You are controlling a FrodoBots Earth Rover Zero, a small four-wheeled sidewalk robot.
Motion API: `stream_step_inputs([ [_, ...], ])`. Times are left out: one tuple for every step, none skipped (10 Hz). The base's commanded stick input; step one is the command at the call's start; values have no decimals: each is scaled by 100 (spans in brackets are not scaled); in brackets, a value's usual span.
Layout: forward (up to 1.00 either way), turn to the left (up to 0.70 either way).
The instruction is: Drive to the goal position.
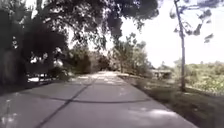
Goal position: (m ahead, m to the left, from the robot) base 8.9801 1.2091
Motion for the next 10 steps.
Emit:
stream_step_inputs([
  [100, 0],
  [100, 0],
  [100, 0],
  [100, 0],
  [100, 0],
  [100, 0],
  [100, 0],
  [100, 0],
  [100, 0],
  [100, 0],
])
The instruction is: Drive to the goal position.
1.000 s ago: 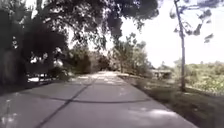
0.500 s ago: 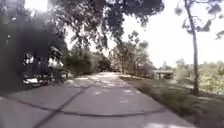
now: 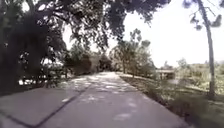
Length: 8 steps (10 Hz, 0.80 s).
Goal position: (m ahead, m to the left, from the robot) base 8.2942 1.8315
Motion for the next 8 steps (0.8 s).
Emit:
stream_step_inputs([
  [100, 0],
  [100, 0],
  [100, 0],
  [100, 0],
  [100, 0],
  [100, 0],
  [100, 0],
  [100, 0],
])
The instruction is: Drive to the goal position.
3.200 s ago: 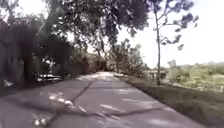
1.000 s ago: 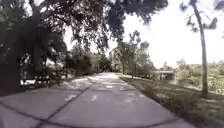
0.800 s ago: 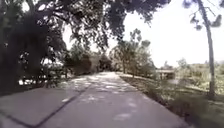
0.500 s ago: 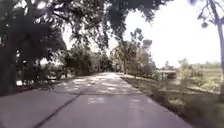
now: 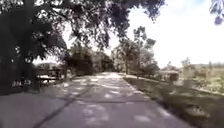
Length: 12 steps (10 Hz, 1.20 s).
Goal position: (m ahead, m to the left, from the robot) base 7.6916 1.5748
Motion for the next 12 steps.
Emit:
stream_step_inputs([
  [100, 0],
  [100, 0],
  [100, 0],
  [100, 0],
  [100, 0],
  [100, 0],
  [100, 0],
  [100, 0],
  [100, 0],
  [100, 0],
  [100, 0],
  [100, 0],
])
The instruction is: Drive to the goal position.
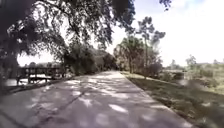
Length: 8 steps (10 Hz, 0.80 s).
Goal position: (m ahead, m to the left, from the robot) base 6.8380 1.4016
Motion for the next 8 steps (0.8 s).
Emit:
stream_step_inputs([
  [100, 0],
  [100, 0],
  [100, 0],
  [100, 0],
  [100, 0],
  [100, -4],
  [100, -24],
  [100, -32],
])
